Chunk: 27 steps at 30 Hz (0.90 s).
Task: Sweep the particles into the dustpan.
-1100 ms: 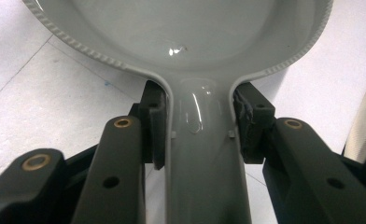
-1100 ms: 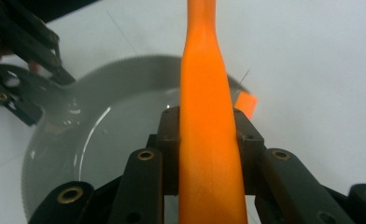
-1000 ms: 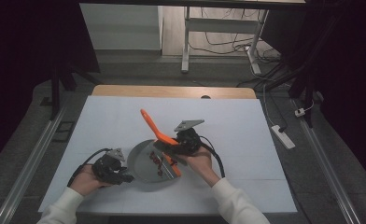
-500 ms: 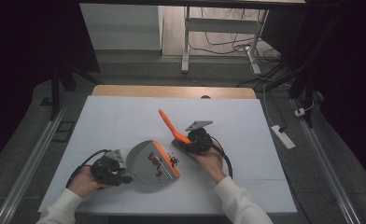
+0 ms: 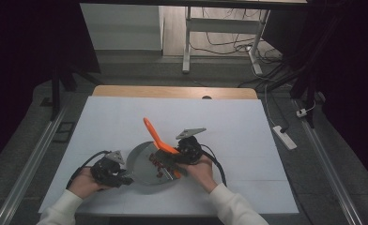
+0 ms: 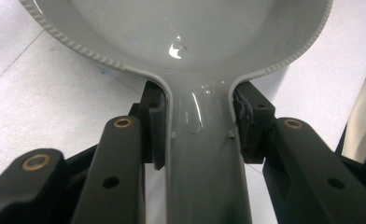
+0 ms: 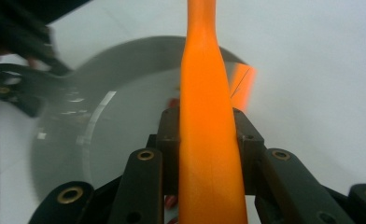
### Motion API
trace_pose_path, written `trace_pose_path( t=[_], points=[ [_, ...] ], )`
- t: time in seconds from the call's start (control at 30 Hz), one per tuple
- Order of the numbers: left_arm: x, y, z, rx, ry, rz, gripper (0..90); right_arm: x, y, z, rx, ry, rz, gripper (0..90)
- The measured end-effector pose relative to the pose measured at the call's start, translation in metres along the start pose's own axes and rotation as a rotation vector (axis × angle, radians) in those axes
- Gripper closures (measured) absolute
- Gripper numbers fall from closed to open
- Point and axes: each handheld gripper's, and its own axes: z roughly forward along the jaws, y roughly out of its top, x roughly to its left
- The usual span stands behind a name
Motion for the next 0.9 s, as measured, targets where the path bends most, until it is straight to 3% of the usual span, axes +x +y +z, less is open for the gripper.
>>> trace_pose_path(
  t=[0.07,0.17,0.27,0.37,0.6,0.9],
  points=[
    [0.0,0.0,0.0,-0.001,-0.002,-0.002,61.7,0.005,0.004,-0.004,-0.027,-0.027,-0.048,70.0],
    [0.0,-0.001,0.0,0.0,-0.002,-0.001,61.8,0.001,0.005,-0.01,-0.055,-0.048,-0.033,70.0],
    [0.0,-0.001,0.001,0.001,-0.004,-0.001,61.8,-0.011,0.005,-0.021,-0.065,-0.125,-0.034,70.0],
    [0.0,-0.001,0.001,0.0,-0.003,-0.001,61.7,-0.026,-0.003,-0.032,-0.029,-0.22,-0.037,70.0],
    [0.0,-0.002,-0.002,-0.006,-0.002,-0.005,61.7,-0.036,-0.016,-0.032,0.029,-0.25,-0.032,70.0],
    [-0.001,-0.004,-0.003,-0.002,-0.003,-0.007,61.7,-0.025,-0.015,-0.025,0.034,-0.222,-0.048,70.0]
  ],
)
